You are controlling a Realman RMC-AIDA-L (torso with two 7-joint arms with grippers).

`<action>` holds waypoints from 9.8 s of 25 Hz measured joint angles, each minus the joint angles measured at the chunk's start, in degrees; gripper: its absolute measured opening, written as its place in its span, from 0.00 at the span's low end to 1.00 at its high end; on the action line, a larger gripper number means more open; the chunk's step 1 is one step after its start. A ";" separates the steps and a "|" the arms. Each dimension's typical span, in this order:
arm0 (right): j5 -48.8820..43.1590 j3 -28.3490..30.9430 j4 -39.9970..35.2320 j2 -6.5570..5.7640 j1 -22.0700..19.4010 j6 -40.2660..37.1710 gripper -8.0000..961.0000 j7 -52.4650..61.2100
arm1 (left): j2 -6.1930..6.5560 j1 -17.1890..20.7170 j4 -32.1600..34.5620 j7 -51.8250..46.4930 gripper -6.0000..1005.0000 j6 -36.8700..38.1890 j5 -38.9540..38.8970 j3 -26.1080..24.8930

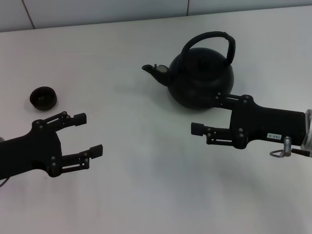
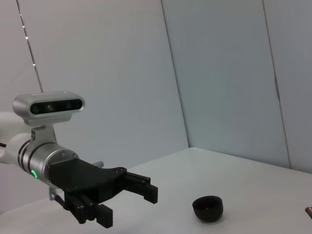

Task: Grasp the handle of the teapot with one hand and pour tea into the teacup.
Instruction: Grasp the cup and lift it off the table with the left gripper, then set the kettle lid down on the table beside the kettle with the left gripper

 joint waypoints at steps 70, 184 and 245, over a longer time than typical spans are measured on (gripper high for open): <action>1.59 0.03 1.73 0.35 4.56 0.92 0.78 -0.51 | -0.44 -4.28 -13.28 19.89 0.86 -30.84 -7.33 -9.72; 2.03 0.12 1.93 0.18 5.31 0.92 0.78 -0.09 | -0.84 -10.35 -16.52 17.82 0.70 -32.03 -7.27 0.31; 1.67 0.03 1.66 0.00 5.36 0.82 0.78 -0.43 | -1.14 -11.33 -18.72 17.88 0.70 -33.38 -7.43 6.17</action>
